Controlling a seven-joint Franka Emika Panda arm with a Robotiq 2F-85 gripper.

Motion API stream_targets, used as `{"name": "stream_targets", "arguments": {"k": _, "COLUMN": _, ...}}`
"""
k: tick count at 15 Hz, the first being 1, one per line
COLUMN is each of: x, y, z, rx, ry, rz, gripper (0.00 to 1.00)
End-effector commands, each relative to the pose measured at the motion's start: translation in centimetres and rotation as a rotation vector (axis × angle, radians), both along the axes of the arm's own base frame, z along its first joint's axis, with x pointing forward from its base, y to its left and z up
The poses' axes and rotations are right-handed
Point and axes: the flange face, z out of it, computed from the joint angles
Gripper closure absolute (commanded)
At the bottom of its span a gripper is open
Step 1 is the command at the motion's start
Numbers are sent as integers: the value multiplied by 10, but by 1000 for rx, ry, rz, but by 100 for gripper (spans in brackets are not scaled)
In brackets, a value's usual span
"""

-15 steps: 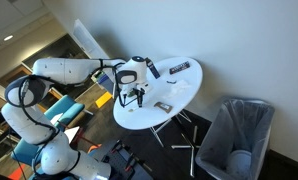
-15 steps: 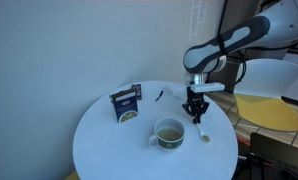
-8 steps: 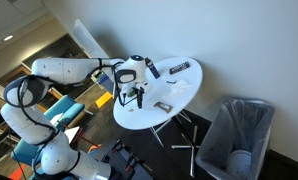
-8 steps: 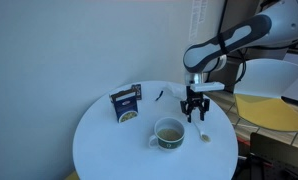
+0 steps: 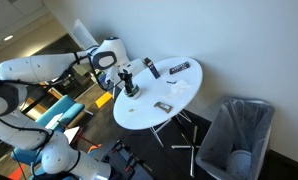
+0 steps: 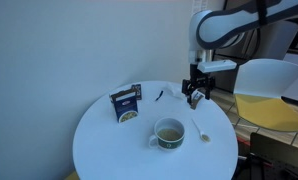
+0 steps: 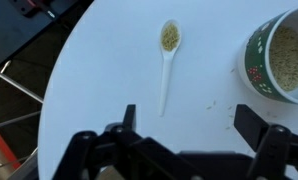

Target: Use the spoon to pick up the contents in the mug

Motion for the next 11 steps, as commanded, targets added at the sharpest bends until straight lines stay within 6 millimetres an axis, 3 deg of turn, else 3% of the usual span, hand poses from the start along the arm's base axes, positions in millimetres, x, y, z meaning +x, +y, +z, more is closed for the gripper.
{"name": "stream_targets", "arguments": {"k": 1, "x": -23, "y": 15, "z": 64, "rx": -72, "ry": -45, "rz": 4, "gripper": 0}}
{"name": "stream_targets", "arguments": {"k": 4, "x": -31, "y": 26, "z": 96, "rx": -116, "ry": -82, "rz": 15, "gripper": 0}}
{"name": "stream_targets", "arguments": {"k": 6, "x": -32, "y": 32, "z": 107, "rx": -132, "ry": -92, "rz": 21, "gripper": 0}}
{"name": "stream_targets", "arguments": {"k": 7, "x": -30, "y": 27, "z": 96, "rx": -109, "ry": -107, "rz": 30, "gripper": 0}}
{"name": "stream_targets", "arguments": {"k": 11, "x": -31, "y": 31, "z": 102, "rx": -116, "ry": -112, "rz": 35, "gripper": 0}}
